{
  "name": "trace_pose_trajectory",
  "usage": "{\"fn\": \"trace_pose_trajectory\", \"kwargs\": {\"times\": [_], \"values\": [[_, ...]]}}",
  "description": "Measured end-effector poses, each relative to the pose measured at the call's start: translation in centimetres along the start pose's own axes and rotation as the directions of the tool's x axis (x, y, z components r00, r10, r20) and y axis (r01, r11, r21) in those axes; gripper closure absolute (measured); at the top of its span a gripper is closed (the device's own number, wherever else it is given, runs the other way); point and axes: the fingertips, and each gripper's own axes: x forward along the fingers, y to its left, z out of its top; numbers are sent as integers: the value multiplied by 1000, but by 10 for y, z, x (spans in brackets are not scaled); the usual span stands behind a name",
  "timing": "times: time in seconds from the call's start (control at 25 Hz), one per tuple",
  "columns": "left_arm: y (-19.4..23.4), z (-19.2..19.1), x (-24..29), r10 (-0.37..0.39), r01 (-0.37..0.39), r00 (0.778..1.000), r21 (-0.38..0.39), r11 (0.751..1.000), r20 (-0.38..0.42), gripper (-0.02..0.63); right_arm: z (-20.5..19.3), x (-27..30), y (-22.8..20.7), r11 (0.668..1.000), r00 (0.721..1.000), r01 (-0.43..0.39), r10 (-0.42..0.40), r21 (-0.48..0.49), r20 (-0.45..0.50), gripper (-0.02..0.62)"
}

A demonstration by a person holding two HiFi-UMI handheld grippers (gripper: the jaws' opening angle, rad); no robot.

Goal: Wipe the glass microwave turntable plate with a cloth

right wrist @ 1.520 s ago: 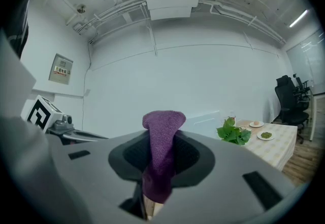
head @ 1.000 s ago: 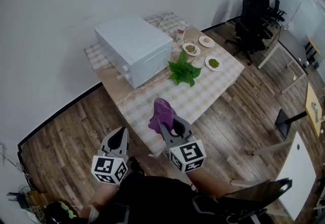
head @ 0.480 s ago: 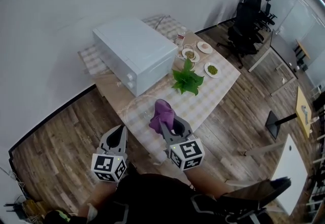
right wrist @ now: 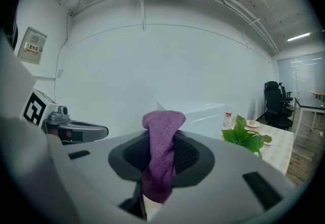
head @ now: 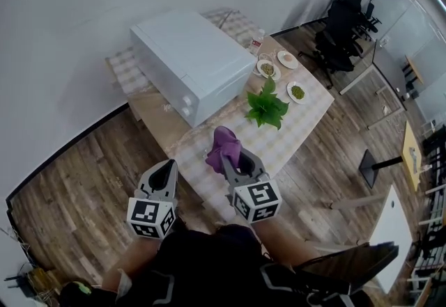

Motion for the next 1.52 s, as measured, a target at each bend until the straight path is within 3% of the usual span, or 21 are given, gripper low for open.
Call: {"fn": "trace_pose_trajectory", "kwargs": {"times": [0.2,0.44,0.64,0.88,1.08,1.2,1.36,1.52], "values": [[-1,-13,17,-5,5,999,-2,1000,-44,597,-8,27,-6,998,997,-70,70,-8,-21,500],[0,-37,43,86,-85,991,12,996,-100,597,-35,60,-7,977,973,-212,208,-28,-97,500],[5,-52,56,172,-173,976,-2,985,-132,597,-67,89,8,931,920,-361,344,-61,-190,499],[18,-67,58,276,-285,948,-42,957,-158,597,-104,117,26,870,847,-488,452,-70,-281,499],[27,-94,51,344,-382,915,-180,907,-208,597,-131,135,35,838,811,-537,482,-96,-330,500],[26,-109,51,361,-401,902,-148,904,-236,597,-148,146,41,818,783,-568,505,-89,-363,500],[29,-121,53,383,-429,888,-162,888,-254,597,-163,155,50,778,744,-618,534,-111,-401,500],[29,-129,54,394,-448,874,-155,881,-287,597,-178,168,52,762,726,-635,533,-125,-435,500]]}}
